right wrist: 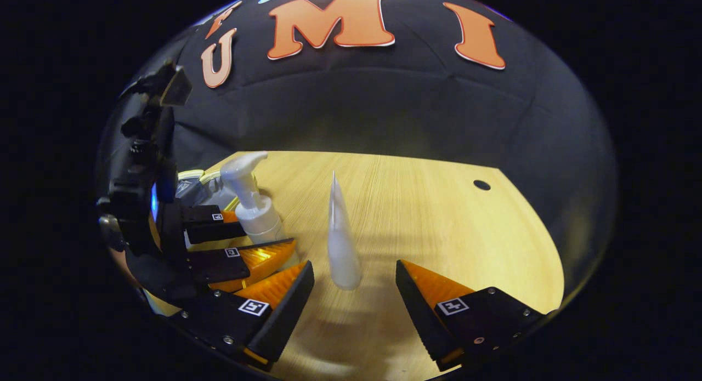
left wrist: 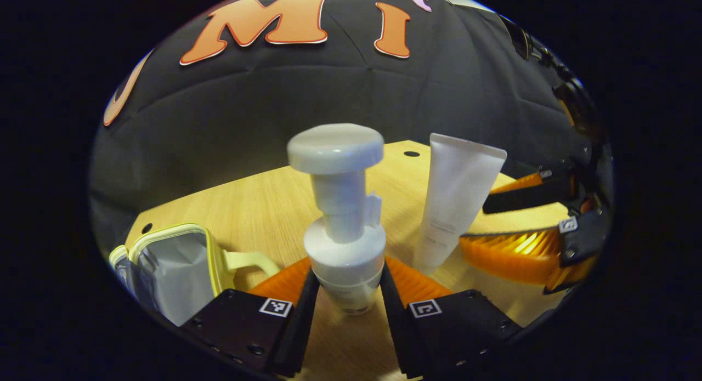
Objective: First open the suitcase, pack the skin care products into it, and then close the suitcase.
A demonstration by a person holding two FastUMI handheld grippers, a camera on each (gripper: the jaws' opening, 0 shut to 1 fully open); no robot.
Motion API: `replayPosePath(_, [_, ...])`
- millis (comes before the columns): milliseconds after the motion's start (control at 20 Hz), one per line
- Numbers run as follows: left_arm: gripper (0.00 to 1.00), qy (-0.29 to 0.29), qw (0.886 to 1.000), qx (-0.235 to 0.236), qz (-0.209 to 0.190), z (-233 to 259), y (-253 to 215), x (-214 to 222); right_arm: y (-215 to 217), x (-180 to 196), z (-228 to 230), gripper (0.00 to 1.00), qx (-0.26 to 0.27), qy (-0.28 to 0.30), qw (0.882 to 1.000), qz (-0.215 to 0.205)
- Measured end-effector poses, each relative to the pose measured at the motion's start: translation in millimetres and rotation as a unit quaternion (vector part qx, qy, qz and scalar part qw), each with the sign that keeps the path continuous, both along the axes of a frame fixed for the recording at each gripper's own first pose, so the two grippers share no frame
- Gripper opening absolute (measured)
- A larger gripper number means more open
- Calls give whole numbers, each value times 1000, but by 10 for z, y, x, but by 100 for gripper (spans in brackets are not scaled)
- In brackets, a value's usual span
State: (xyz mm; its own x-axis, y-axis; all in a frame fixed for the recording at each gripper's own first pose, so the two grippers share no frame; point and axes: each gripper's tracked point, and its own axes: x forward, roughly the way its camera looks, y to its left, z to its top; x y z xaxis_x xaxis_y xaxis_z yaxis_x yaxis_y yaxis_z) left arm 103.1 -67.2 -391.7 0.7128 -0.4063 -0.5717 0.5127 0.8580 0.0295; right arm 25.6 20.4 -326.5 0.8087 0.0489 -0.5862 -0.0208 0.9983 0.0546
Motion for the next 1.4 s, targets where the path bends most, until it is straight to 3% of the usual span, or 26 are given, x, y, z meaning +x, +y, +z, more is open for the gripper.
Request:
replayPosePath(150, [59, 13, 1000, 4, -3, 23, -11, 48, 32, 94, -196, 95, -8, 9, 1000, 14])
replayPosePath(400, [56, 34, 999, -18, 13, 191, 11, 45, 68, 266, -351, 92, 23, 18, 1000, 6])
replayPosePath(600, [56, 40, 998, -25, 41, 418, 192, -8, 82, 325, -459, 81, 34, 27, 999, 4])
replayPosePath(700, [56, 45, 997, -20, 60, 470, 302, 10, 103, 313, -543, 72, 41, 36, 998, 7])
replayPosePath(750, [56, 49, 996, -25, 68, 505, 350, 0, 145, 303, -562, 61, 50, 44, 998, 7])
replayPosePath(850, [56, 52, 995, -34, 81, 602, 425, -30, 177, 321, -563, 54, 55, 47, 997, 6])
replayPosePath(1100, [56, 27, 995, -31, 96, 858, 550, -60, 214, 272, -414, 51, 62, 44, 997, 16])
replayPosePath(1400, [56, 7, 991, -27, 129, 1215, 822, -92, 251, 250, 145, 50, 64, 16, 997, 33])
